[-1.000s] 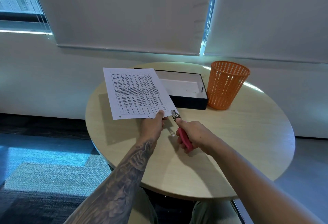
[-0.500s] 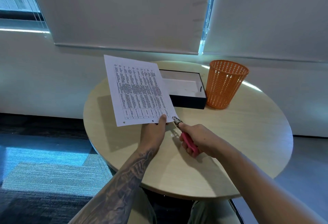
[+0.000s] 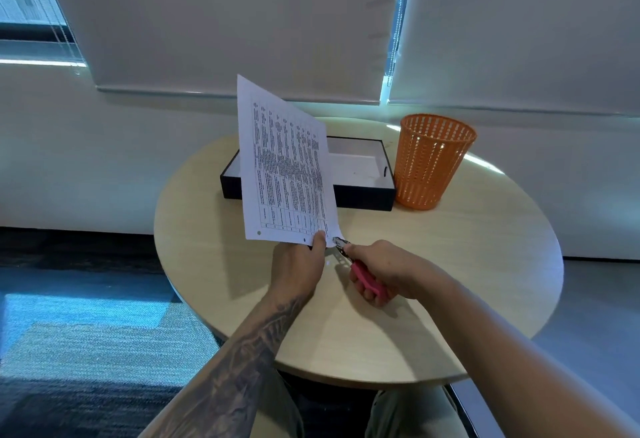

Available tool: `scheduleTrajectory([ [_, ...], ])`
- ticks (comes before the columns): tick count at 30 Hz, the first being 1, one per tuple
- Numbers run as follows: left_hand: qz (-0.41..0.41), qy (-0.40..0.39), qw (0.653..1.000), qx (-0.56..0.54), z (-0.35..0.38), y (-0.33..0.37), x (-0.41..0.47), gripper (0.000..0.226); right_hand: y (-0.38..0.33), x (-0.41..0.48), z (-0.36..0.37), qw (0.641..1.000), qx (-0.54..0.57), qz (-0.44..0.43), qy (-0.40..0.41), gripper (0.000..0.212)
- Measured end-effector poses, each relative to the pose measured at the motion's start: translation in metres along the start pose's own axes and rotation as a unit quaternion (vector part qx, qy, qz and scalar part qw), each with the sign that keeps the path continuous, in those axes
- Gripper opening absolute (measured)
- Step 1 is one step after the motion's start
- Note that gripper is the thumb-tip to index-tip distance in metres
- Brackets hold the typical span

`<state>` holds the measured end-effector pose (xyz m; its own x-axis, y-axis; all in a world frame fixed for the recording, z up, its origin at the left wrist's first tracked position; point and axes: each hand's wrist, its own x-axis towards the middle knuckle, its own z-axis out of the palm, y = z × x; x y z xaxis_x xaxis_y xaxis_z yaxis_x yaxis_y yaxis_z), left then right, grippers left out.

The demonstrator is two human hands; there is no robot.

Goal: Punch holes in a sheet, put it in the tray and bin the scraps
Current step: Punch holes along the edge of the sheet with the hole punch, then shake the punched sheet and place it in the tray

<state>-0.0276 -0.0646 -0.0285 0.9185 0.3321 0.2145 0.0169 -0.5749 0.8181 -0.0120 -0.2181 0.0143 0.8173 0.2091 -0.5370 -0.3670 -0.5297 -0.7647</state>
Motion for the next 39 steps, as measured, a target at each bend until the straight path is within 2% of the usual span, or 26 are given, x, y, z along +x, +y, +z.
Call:
scheduleTrajectory([
  [5,-0.008,-0.023,0.999,0.041,0.0,0.0,0.0,0.033,0.0,-0.001,0.001,1.0,-0.014,-0.005,0.006,0.054],
  [11,-0.04,-0.021,0.996,-0.08,-0.002,0.001,-0.002,0.034,0.002,-0.015,-0.009,0.999,0.022,0.011,-0.025,0.056],
  [14,-0.062,-0.02,0.988,-0.138,-0.008,0.003,-0.005,0.045,0.006,-0.022,-0.018,1.0,0.008,0.011,0.01,0.045],
  [17,-0.095,-0.023,0.984,-0.148,-0.011,0.002,-0.006,0.06,0.017,-0.016,-0.03,0.993,-0.045,-0.028,0.102,0.04],
  [19,-0.102,-0.027,0.982,-0.159,-0.013,0.003,-0.008,0.067,0.028,-0.008,-0.039,0.964,-0.176,-0.07,0.187,0.041],
  [21,-0.105,-0.037,0.982,-0.154,-0.015,0.005,-0.009,0.063,0.039,-0.004,-0.043,0.92,-0.29,-0.081,0.251,0.039],
  [24,-0.098,-0.046,0.982,-0.158,-0.019,0.009,-0.014,0.057,0.054,-0.002,-0.041,0.869,-0.374,-0.09,0.313,0.038],
  [26,-0.08,-0.042,0.981,-0.172,-0.018,0.008,-0.014,0.063,0.058,-0.001,-0.04,0.86,-0.377,-0.093,0.33,0.04],
  [29,-0.058,-0.058,0.982,-0.169,-0.019,0.009,-0.015,0.064,0.054,0.002,-0.048,0.861,-0.398,-0.078,0.308,0.053],
  [31,-0.048,-0.073,0.979,-0.184,-0.018,0.011,-0.016,0.055,0.036,0.001,-0.055,0.904,-0.302,-0.115,0.279,0.066],
  [32,-0.05,-0.08,0.974,-0.206,-0.017,0.01,-0.015,0.049,0.023,0.001,-0.059,0.932,-0.205,-0.153,0.258,0.067],
  [34,-0.05,-0.105,0.962,-0.248,-0.018,0.017,-0.016,0.043,-0.008,0.0,-0.066,0.952,-0.011,-0.228,0.203,0.06],
  [35,-0.032,-0.119,0.963,-0.239,-0.019,0.019,-0.016,0.043,-0.023,0.0,-0.067,0.951,0.079,-0.249,0.168,0.057],
  [37,0.02,-0.138,0.98,-0.141,-0.023,0.022,-0.01,0.045,-0.047,-0.001,-0.067,0.929,0.229,-0.272,0.102,0.045],
  [39,0.043,-0.17,0.984,-0.012,-0.032,0.026,-0.006,0.047,-0.065,-0.004,-0.064,0.906,0.301,-0.283,0.084,0.023],
])
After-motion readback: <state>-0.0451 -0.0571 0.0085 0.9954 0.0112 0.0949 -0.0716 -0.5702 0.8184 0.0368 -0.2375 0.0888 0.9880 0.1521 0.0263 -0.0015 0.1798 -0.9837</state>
